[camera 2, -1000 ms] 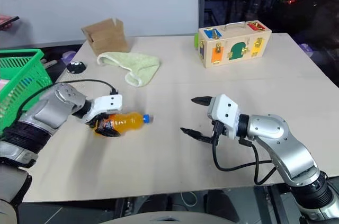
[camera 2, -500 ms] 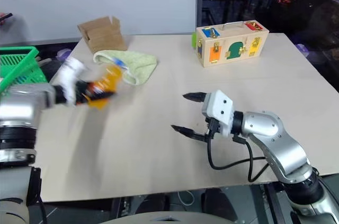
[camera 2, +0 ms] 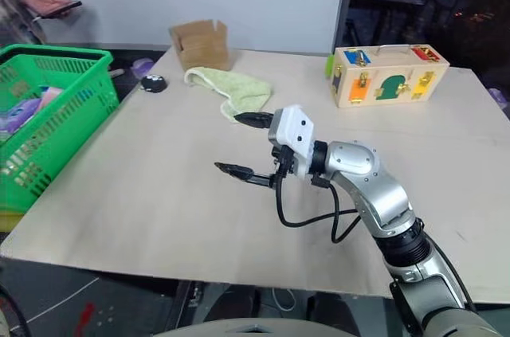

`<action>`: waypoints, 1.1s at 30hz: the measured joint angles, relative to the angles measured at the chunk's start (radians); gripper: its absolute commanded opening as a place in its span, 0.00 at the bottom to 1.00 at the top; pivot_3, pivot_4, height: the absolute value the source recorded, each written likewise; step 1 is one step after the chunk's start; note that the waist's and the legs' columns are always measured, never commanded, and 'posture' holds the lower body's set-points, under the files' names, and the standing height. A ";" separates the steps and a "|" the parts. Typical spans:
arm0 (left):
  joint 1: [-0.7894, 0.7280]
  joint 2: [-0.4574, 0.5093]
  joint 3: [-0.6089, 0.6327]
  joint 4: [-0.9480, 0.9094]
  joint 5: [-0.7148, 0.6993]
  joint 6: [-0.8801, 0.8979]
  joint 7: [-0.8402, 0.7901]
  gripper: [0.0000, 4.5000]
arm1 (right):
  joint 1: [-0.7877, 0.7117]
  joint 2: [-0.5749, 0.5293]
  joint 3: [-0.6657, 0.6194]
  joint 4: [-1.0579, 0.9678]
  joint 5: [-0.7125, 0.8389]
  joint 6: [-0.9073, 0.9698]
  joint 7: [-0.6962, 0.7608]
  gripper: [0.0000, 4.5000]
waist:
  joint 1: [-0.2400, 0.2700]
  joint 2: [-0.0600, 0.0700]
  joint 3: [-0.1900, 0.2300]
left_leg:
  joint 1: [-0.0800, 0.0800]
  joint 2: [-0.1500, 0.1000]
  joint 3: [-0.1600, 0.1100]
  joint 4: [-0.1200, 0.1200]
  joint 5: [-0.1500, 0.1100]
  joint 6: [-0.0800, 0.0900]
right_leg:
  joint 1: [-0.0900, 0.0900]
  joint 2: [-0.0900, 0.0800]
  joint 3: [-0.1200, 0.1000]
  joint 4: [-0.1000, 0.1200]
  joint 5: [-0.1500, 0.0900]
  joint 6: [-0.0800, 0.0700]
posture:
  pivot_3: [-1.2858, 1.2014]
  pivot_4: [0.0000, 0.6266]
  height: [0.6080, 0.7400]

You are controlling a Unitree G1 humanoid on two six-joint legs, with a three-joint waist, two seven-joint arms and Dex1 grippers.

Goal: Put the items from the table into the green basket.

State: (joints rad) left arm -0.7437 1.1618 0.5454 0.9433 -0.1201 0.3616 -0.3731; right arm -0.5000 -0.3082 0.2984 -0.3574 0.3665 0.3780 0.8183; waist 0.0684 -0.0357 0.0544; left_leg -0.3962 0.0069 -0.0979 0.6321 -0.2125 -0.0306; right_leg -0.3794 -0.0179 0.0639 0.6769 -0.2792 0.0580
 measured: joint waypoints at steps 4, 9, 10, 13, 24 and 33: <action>0.001 0.007 -0.007 0.109 -0.001 -0.061 0.003 0.96 | 0.000 -0.006 0.001 0.008 -0.006 -0.011 0.008 1.00 | 0.007 -0.001 -0.001 | 0.001 0.002 0.000 0.000 0.003 -0.004 | 0.000 0.001 -0.001 0.001 0.000 0.000 | 0.58 0.00 1.00; 0.051 -0.017 0.007 0.050 -0.039 -0.120 0.000 0.96 | 0.009 -0.023 0.000 0.008 -0.009 -0.013 0.006 1.00 | 0.001 -0.001 -0.002 | 0.001 0.003 0.001 -0.003 0.003 -0.004 | 0.000 0.001 -0.001 0.001 0.001 -0.002 | 0.58 0.00 1.00; 0.092 -0.055 0.017 -0.034 -0.060 -0.134 -0.006 0.96 | 0.015 -0.027 0.000 0.008 -0.009 -0.013 0.005 1.00 | 0.001 -0.001 -0.002 | 0.001 0.003 0.001 -0.003 0.003 -0.004 | 0.000 0.001 -0.002 0.001 0.001 -0.002 | 0.58 0.00 1.00; 0.203 -0.176 0.044 -0.289 -0.141 -0.146 -0.047 0.96 | 0.034 -0.046 -0.005 0.001 -0.009 -0.012 0.002 1.00 | 0.003 -0.001 -0.003 | 0.001 0.002 0.000 -0.005 0.003 -0.004 | 0.000 -0.001 -0.001 0.002 0.002 -0.003 | 0.58 0.00 1.00; 0.605 -0.499 -0.255 -1.334 -0.481 0.206 -0.151 0.96 | 0.395 -0.198 -0.267 -0.215 -0.075 0.152 -0.246 1.00 | -0.020 0.001 -0.008 | 0.003 0.004 0.007 -0.004 0.003 -0.004 | 0.000 0.001 0.006 0.001 0.002 -0.004 | 0.53 0.00 1.00; 0.762 -0.470 -0.313 -1.451 -0.534 0.322 -0.209 0.96 | 0.708 -0.263 -0.504 -0.342 -0.070 0.229 -0.299 1.00 | -0.088 0.011 -0.008 | 0.009 0.005 0.013 -0.004 0.002 -0.003 | 0.004 0.002 0.012 0.001 -0.003 -0.003 | 0.51 0.00 1.00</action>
State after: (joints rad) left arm 0.0184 0.6915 0.2319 -0.5072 -0.6543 0.6832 -0.5826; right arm 0.2083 -0.5708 -0.2060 -0.6993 0.2969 0.6068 0.5189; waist -0.0198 -0.0251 0.0462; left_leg -0.3868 0.0115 -0.0851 0.6283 -0.2100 -0.0339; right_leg -0.3758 -0.0160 0.0754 0.6780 -0.2821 0.0554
